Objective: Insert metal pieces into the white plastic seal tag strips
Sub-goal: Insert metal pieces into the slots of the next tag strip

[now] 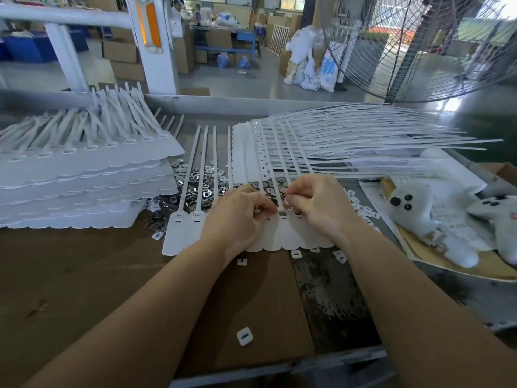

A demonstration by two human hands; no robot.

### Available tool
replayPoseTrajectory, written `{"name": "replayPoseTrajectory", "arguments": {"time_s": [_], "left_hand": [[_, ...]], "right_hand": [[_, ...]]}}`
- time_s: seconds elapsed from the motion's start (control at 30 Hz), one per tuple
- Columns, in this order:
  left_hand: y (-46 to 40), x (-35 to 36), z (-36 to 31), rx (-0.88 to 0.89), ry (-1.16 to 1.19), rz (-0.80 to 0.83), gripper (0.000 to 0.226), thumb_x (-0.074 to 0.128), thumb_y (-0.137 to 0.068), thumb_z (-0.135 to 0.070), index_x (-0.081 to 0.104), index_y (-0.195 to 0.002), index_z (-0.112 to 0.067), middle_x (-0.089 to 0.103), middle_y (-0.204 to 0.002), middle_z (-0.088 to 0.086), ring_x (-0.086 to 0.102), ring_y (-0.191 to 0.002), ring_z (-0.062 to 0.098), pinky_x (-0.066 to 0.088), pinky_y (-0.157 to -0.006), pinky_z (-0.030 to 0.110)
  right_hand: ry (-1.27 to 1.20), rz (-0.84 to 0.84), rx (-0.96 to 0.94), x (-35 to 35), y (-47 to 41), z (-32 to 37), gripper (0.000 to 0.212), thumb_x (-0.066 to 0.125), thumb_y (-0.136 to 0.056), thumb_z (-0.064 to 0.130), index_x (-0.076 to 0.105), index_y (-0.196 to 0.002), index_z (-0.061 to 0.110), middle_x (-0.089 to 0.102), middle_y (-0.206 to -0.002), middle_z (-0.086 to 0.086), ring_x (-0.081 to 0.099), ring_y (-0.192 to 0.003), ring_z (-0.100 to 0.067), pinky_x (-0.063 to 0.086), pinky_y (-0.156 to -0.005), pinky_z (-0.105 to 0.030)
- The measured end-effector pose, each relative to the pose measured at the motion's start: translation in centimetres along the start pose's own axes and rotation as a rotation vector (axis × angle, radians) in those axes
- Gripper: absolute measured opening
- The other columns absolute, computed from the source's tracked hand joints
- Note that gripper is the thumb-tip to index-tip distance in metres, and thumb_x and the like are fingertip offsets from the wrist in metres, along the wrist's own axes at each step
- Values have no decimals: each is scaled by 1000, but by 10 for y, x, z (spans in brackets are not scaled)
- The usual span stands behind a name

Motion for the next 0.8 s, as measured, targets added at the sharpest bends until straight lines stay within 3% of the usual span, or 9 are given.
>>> {"name": "replayPoseTrajectory", "arguments": {"time_s": [0.13,0.23,0.37,0.53,0.67,0.8], "left_hand": [[0,0,0,-5,2,0,17,58,-89,-23,71,-91,-35,48,-84,-19,51,-93,13,41,-93,42],[0,0,-1,-2,4,-2,17,59,-89,-23,71,-91,-35,52,-89,-16,52,-94,13,41,-92,42],[1,0,-1,-6,1,-5,17,59,-89,-24,71,-91,-35,49,-85,-19,52,-92,12,41,-93,41],[0,0,-1,-7,-3,-1,17,58,-89,-24,71,-91,-35,48,-85,-19,52,-93,12,41,-92,41],[0,0,0,-7,-3,1,17,58,-89,-24,71,-90,-35,48,-85,-18,51,-93,12,41,-93,41],[1,0,0,-7,-8,1,16,59,-89,-25,70,-91,-36,48,-85,-19,51,-94,12,41,-94,40]], "right_hand": [[-5,6,18,0,1,2,12,67,-84,12,66,-76,21,65,-78,5,59,-72,-5,44,-66,-16],[14,44,34,1,1,3,9,68,-83,10,69,-79,18,65,-79,5,59,-75,-5,43,-65,-12],[99,68,37,1,0,6,6,67,-84,10,73,-84,13,62,-78,6,59,-79,-8,44,-70,-16],[113,137,89,3,-3,7,8,66,-85,12,73,-88,12,59,-75,7,54,-71,-3,40,-61,-16],[150,141,113,7,-5,7,9,66,-84,13,73,-89,12,60,-77,4,53,-72,-6,40,-71,-24],[175,142,122,7,-5,9,6,68,-83,12,73,-85,14,59,-76,5,54,-72,-6,41,-71,-24]]}}
Point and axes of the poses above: each hand's wrist, its own y-axis away from the middle knuckle, its own x-axis out of the palm, z = x × y, the point moved 2 cm from there along -y, towards the middle knuckle
